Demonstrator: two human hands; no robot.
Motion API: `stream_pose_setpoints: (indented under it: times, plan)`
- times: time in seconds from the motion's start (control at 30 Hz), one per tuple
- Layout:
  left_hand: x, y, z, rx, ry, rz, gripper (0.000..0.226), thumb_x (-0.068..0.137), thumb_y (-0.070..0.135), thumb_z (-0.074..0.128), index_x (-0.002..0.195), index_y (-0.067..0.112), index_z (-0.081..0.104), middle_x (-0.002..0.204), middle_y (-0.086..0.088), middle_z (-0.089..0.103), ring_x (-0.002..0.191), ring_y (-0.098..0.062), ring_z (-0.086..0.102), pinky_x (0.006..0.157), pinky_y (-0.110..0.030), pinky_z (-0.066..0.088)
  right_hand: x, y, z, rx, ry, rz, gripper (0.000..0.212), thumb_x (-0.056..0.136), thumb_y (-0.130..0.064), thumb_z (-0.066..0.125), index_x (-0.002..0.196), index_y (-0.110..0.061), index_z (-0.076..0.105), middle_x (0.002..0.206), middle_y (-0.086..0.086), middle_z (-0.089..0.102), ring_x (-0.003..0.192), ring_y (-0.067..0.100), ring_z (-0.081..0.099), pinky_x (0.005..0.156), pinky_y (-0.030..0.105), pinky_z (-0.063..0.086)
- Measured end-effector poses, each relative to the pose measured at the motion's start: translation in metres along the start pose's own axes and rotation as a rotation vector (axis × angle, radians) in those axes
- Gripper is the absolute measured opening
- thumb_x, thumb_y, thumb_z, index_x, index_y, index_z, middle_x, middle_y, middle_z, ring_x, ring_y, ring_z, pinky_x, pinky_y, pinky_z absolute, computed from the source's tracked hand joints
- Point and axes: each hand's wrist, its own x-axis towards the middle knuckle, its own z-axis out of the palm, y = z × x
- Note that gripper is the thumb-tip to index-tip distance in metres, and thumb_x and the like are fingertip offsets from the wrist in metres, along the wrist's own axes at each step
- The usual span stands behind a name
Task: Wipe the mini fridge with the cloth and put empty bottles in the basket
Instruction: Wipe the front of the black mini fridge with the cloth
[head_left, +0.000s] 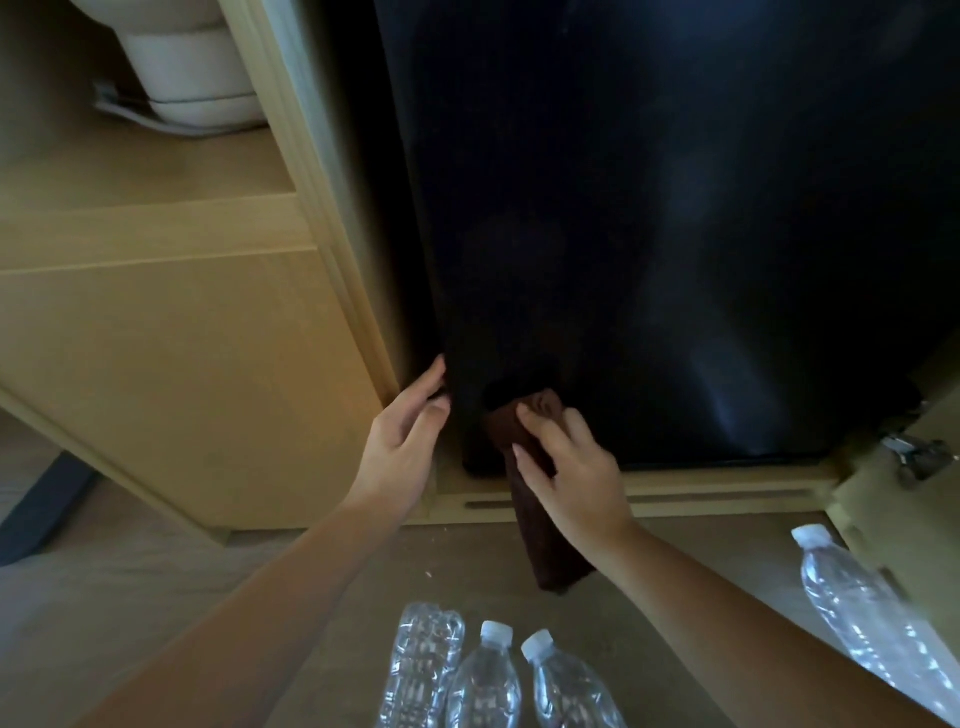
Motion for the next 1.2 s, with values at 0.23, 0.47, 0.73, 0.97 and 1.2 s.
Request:
stream_pose_setpoints:
  times: [0.23,0.47,0.73,0.97,1.2]
  plan:
    - [-0.007,0.003,0.007,0.033,0.01,-0.041,0.045,0.096,0.012,0.039,0.14,0.021,0.032,0.126,0.019,0.044,0.127,-0.007,0.041,0.107,-0.024,0.031,-0.035,0.022,0.01,-0.074,-0.256,0.264,0.034,0.077,-0.019,0.071,0.11,-0.023,0.066,0.098,0.008,0.063,0.066,0.028,0.065,0.054,0.029,0.05]
    - [-0.006,0.03,0.019,0.081,0.069,-0.047,0.053,0.097,0.021,0.04,0.146,0.021,0.019,0.145,0.012,0.03,0.126,0.004,0.027,0.099,-0.011,0.023,0.016,-0.003,-0.057,0.109,-0.006,0.083,0.038,0.087,-0.024,0.059,0.125,-0.021,0.056,0.108,0.003,0.057,0.088,0.012,0.061,0.08,0.019,0.049]
    - [0.003,0.065,0.041,0.009,0.276,-0.016,0.058,0.096,0.028,0.041,0.146,0.028,0.012,0.152,0.007,0.021,0.137,-0.006,0.021,0.105,-0.021,0.019,0.03,0.023,-0.13,0.201,0.23,0.203,0.038,0.087,-0.022,0.06,0.125,-0.025,0.055,0.105,-0.006,0.053,0.09,-0.003,0.05,0.08,0.001,0.037]
    - [0.008,0.092,0.043,0.005,0.338,0.049,0.06,0.096,0.029,0.042,0.146,0.03,0.011,0.153,0.009,0.017,0.139,-0.007,0.017,0.111,-0.026,0.017,0.05,0.025,-0.176,0.136,0.425,0.2,0.039,0.089,-0.017,0.058,0.127,-0.012,0.053,0.109,-0.004,0.047,0.096,-0.001,0.046,0.08,-0.004,0.029]
    - [0.019,0.138,0.022,-0.064,0.367,0.176,0.049,0.098,0.023,0.037,0.144,0.022,0.024,0.151,0.006,0.025,0.136,-0.008,0.026,0.113,-0.033,0.022,0.114,-0.051,-0.169,0.167,0.597,0.136,0.037,0.085,-0.021,0.06,0.122,-0.015,0.059,0.107,0.01,0.058,0.093,0.009,0.049,0.079,0.0,0.026]
